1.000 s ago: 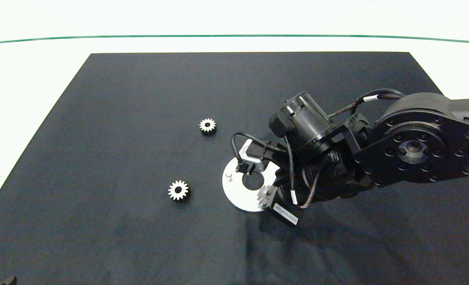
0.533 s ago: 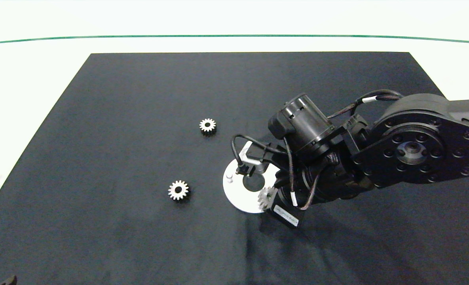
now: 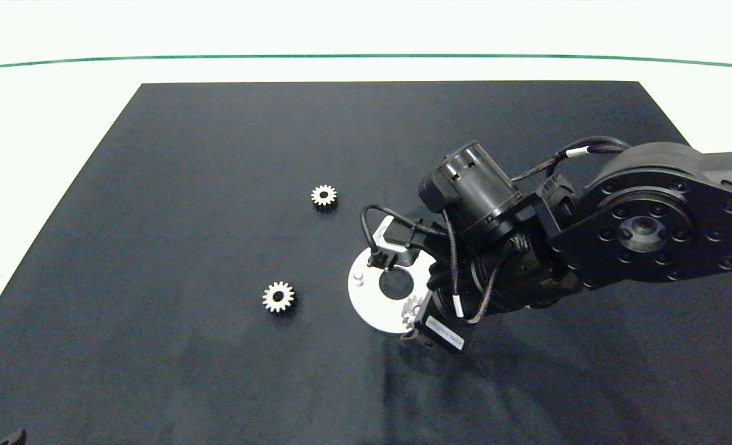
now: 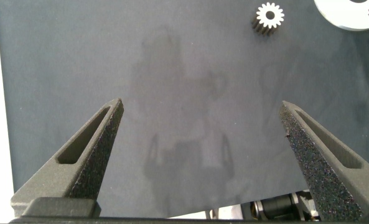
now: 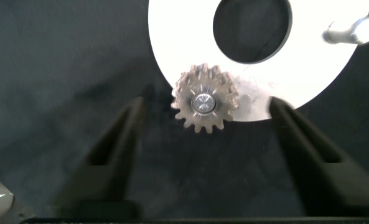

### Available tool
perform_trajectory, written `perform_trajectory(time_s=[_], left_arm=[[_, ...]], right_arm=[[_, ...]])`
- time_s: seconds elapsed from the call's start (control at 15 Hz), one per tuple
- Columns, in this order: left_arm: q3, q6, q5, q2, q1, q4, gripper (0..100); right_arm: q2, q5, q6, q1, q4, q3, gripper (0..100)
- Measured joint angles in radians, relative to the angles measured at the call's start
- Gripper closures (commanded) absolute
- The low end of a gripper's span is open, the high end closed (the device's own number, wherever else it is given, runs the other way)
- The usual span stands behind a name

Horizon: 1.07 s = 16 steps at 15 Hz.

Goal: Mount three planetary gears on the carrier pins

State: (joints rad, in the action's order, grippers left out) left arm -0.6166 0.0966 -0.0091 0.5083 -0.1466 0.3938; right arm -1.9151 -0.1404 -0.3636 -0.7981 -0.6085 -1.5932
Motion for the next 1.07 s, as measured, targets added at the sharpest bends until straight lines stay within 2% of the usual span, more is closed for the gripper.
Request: perform_trajectory(time_s=[0.07, 0.2, 0.27, 0.33, 0.4, 0.47, 0.67, 0.73, 0.8, 0.93, 1.07], left_arm=[[0.0, 0.0, 0.0, 0.001, 0.001, 0.0, 0], [0.0, 0.0, -0.006, 0.005, 0.0, 0.0, 0], [0.0, 0.0, -0.017, 0.007, -0.003, 0.0, 0], [0.0, -0.001, -0.052, 0.009, -0.008, 0.0, 0], [0.001, -0.003, -0.101, 0.012, -0.018, 0.001, 0], [0.003, -0.004, -0.114, 0.013, -0.025, 0.001, 0], [0.012, -0.001, -0.118, 0.022, -0.069, 0.001, 0], [0.014, -0.001, -0.119, 0.03, -0.098, 0.001, 0], [0.018, -0.001, -0.12, 0.039, -0.134, -0.002, 0], [0.031, -0.003, -0.124, 0.059, -0.203, -0.04, 0], [0.06, -0.004, -0.126, 0.084, -0.274, -0.143, 0]], right_arm=[[0.006, 0.0, 0.005, 0.003, 0.0, -0.008, 0], [0.031, -0.003, 0.037, 0.004, 0.0, -0.018, 0], [0.053, -0.005, 0.055, 0.004, 0.0, -0.021, 0], [0.079, -0.005, 0.077, 0.004, -0.002, -0.022, 0], [0.11, -0.006, 0.111, 0.012, -0.005, -0.022, 0], [0.147, -0.006, 0.153, 0.024, -0.01, -0.021, 0], [0.265, -0.024, 0.294, 0.051, -0.03, -0.011, 0], [0.306, -0.034, 0.32, 0.058, -0.034, -0.003, 0], [0.347, -0.039, 0.335, 0.068, -0.036, 0.008, 0], [0.428, -0.042, 0.345, 0.089, -0.042, 0.041, 0], [0.5, -0.044, 0.353, 0.102, -0.045, 0.08, 0]])
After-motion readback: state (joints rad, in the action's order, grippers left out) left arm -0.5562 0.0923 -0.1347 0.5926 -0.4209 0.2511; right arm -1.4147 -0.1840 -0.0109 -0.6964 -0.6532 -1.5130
